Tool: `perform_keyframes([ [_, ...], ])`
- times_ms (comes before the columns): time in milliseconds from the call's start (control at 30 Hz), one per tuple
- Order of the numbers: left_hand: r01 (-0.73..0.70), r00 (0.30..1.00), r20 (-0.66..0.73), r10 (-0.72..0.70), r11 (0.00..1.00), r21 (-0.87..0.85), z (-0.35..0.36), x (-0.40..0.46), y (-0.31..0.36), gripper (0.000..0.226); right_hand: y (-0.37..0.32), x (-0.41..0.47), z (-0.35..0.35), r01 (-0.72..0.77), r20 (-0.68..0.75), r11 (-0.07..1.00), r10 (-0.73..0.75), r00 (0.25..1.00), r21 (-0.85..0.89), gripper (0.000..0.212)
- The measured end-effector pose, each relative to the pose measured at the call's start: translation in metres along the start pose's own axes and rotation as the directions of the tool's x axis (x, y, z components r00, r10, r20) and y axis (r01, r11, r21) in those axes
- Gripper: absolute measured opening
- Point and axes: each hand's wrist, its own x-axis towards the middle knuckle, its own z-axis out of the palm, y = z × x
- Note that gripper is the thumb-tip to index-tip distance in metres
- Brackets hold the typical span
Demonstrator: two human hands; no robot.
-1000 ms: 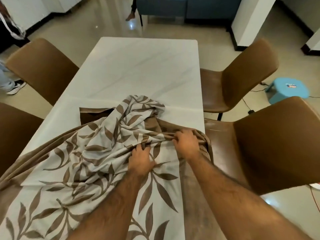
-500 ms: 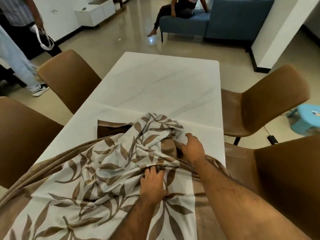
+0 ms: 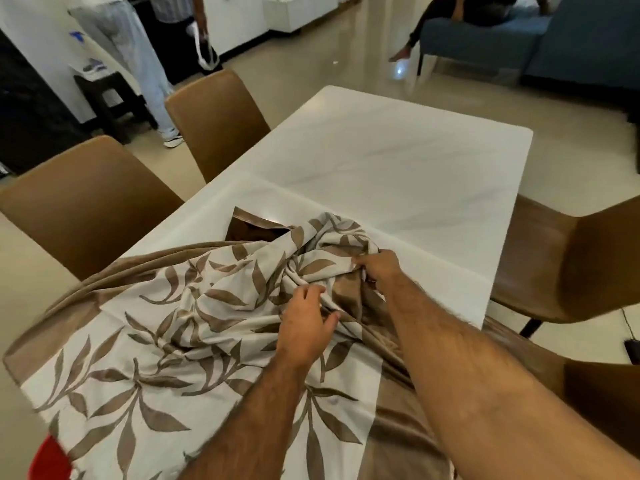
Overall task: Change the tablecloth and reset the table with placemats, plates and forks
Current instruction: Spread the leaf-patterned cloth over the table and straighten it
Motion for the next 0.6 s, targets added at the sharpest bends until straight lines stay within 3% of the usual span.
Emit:
perform_keyframes([
  [100,0.162,0.969,0.208,-0.135,0.98,-0.114,0.003,0.006,-0.004,0.069,-0.036,-0.008,-0.001,0.228,-0.08,0.97,-0.235,0.969,-0.083,0.007],
  [167,0.193,0.951,0.277,-0.139,0.964,-0.181,-0.001,0.005,-0.01,0.072,-0.073,-0.027,-0.001,0.412,-0.156,0.891,-0.442,0.883,-0.193,0.013],
  [233,0.199,0.94,0.316,-0.13,0.96,-0.197,-0.008,0.005,-0.014,0.08,-0.105,-0.047,-0.002,0.588,-0.228,0.759,-0.647,0.728,-0.279,0.021],
  [300,0.207,0.93,0.346,-0.124,0.955,-0.213,-0.017,0.006,-0.014,0.075,-0.123,-0.064,-0.002,0.705,-0.289,0.553,-0.833,0.472,-0.444,0.024],
  [367,0.239,0.948,0.276,-0.161,0.931,-0.275,-0.031,0.007,-0.008,0.059,-0.123,-0.076,0.001,0.695,-0.214,0.32,-0.947,0.237,-0.644,0.019],
  [400,0.266,0.959,0.182,-0.218,0.916,-0.299,-0.039,0.008,-0.002,0.055,-0.118,-0.078,0.003,0.665,-0.113,0.219,-0.974,0.199,-0.715,0.018],
  [433,0.292,0.956,0.071,-0.285,0.896,-0.335,-0.047,0.01,0.003,0.055,-0.107,-0.077,0.007,0.638,0.018,0.136,-0.973,0.23,-0.758,0.02],
  [500,0.316,0.924,-0.042,-0.38,0.821,-0.475,-0.06,0.015,0.01,0.06,-0.082,-0.079,0.015,0.606,0.273,0.044,-0.864,0.422,-0.794,0.026],
  [600,0.28,0.938,-0.018,-0.346,0.787,-0.55,-0.069,0.022,0.021,0.062,-0.049,-0.083,0.021,0.628,0.434,0.087,-0.649,0.625,-0.774,0.029],
])
